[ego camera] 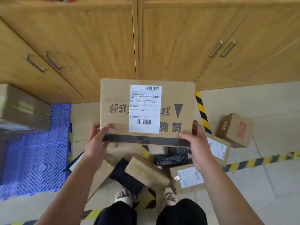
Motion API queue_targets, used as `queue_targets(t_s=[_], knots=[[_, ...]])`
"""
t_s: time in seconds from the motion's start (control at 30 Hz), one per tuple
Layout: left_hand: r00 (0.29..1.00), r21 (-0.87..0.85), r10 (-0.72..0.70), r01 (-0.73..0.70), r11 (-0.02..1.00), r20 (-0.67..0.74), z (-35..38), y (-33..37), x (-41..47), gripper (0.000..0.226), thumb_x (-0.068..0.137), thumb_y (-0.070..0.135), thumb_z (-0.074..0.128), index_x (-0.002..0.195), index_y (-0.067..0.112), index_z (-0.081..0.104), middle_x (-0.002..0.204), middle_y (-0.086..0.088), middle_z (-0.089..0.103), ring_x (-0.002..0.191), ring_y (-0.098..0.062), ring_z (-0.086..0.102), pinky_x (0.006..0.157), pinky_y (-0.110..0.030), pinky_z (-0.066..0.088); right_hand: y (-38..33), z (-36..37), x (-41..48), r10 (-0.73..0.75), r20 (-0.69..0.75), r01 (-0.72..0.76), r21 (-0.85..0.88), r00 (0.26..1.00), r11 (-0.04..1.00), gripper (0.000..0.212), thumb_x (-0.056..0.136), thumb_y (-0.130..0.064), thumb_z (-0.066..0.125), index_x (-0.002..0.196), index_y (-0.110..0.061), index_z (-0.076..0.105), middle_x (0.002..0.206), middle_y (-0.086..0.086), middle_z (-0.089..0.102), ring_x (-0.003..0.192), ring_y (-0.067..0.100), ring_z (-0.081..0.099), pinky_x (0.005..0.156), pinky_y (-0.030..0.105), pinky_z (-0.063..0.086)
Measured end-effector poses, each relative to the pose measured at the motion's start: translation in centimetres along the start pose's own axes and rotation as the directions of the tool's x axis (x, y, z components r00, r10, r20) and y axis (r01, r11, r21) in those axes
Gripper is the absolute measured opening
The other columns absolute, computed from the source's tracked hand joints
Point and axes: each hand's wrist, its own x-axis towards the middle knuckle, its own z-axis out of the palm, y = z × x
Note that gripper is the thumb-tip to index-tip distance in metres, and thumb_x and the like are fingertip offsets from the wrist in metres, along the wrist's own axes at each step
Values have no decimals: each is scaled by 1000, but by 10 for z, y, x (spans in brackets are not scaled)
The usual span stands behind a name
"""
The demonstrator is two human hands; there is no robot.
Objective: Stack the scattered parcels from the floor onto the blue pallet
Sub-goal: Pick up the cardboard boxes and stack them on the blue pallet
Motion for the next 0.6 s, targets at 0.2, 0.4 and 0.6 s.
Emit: queue_targets(t_s=[0.2, 0.4, 0.6], knots=[[997, 88, -43, 48, 995, -59, -31, 118, -170, 15, 100, 21, 53, 113, 13, 52, 100, -4, 63, 89, -18, 61, 75, -31, 49, -121, -11, -147, 79, 135, -60, -143, 988, 988, 43, 90, -23, 66, 121, -49, 52, 114, -20, 68, 112, 6, 58, 101, 42, 39], [991, 60, -101, 106, 993, -82, -58, 170, -279, 23, 96, 38, 58, 99, 17, 50, 105, -11, 56, 92, -26, 58, 65, -40, 49, -178, -42, -239, 79, 244, -40, -158, 967, 987, 54, 91, -22, 66, 139, -37, 44, 122, -14, 65, 110, 3, 57, 94, 38, 40], [962, -36, -112, 106, 994, -248, -93, 122, -372, 24, 87, 44, 67, 89, 22, 58, 107, -14, 59, 97, -26, 57, 73, -42, 50, -163, -52, -263, 148, 433, -40, -250, 889, 968, 53, 91, -24, 67, 136, -38, 44, 120, -11, 65, 112, 10, 56, 105, 48, 38]])
